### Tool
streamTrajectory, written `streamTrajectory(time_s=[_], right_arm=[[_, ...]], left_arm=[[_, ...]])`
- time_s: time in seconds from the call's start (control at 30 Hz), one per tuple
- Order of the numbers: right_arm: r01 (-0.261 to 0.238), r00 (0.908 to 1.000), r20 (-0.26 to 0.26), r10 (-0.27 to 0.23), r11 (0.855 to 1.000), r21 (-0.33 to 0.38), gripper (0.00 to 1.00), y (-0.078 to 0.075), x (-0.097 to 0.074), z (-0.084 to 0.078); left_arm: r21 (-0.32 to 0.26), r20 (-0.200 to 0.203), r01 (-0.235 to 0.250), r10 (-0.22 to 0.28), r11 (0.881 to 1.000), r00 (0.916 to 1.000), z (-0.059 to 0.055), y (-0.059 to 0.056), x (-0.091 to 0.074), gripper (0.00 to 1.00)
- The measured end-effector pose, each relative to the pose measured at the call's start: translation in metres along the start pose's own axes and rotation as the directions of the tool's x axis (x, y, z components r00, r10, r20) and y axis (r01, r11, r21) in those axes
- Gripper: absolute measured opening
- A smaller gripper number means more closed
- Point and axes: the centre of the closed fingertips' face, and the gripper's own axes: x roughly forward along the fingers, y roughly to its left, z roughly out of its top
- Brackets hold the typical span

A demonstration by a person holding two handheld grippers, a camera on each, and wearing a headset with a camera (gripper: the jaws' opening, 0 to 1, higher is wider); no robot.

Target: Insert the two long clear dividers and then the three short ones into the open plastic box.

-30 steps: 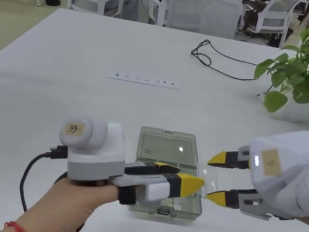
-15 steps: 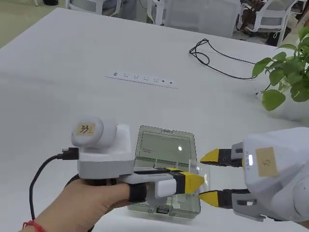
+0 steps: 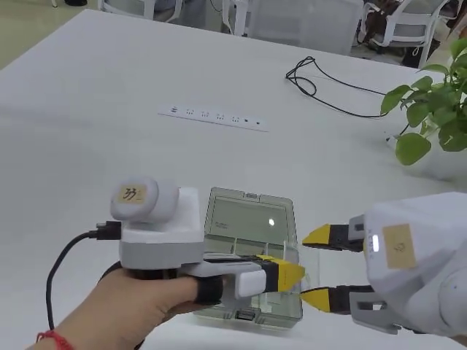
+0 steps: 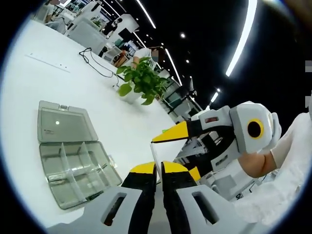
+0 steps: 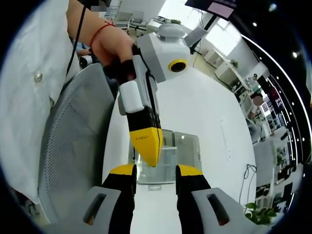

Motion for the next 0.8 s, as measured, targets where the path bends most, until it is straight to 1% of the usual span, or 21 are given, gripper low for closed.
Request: streamTrajectory(time_s=[0.1,0.2,0.3,0.5,0.53,0.6,0.73,0.8], right_arm=[[0.001,1.0000,-0.002,-0.001,1.000,-0.005,0.33,0.000,0.000,0.000],[0.001,1.0000,-0.003,-0.001,1.000,-0.010,0.33,0.000,0.001,0.000],[0.006,1.0000,-0.004,-0.006,1.000,-0.021,0.33,0.000,0.001,0.000],[0.013,0.9999,-0.004,-0.013,1.000,-0.027,0.34,-0.002,0.001,0.001],[0.018,0.9998,-0.005,-0.018,1.000,-0.025,0.32,-0.003,0.001,0.001],[0.014,0.9999,0.000,-0.014,1.000,-0.016,0.32,-0.003,0.001,0.001],[0.008,0.9998,0.017,-0.008,1.000,0.007,0.33,-0.005,-0.005,0.002],[-0.004,0.9993,0.037,0.003,1.000,0.029,0.33,-0.006,-0.009,0.002]], left_arm=[[-0.003,0.002,-0.003,0.003,1.000,1.0000,0.000,0.001,0.000,0.00],[-0.020,0.005,-0.007,0.007,1.000,1.0000,-0.001,0.001,0.000,0.00],[-0.021,0.010,-0.012,0.012,1.000,0.9999,0.000,0.002,-0.001,0.00],[-0.042,0.018,-0.022,0.022,0.999,0.9996,0.002,0.004,-0.002,0.00],[-0.015,0.014,-0.022,0.022,1.000,0.9997,0.001,0.005,-0.002,0.00],[-0.028,0.016,-0.013,0.014,1.000,0.9998,0.001,0.003,-0.003,0.00],[-0.027,0.026,-0.015,0.016,1.000,0.9995,0.003,0.004,-0.004,0.00],[-0.010,0.030,-0.018,0.018,1.000,0.9994,0.005,0.006,-0.005,0.00]])
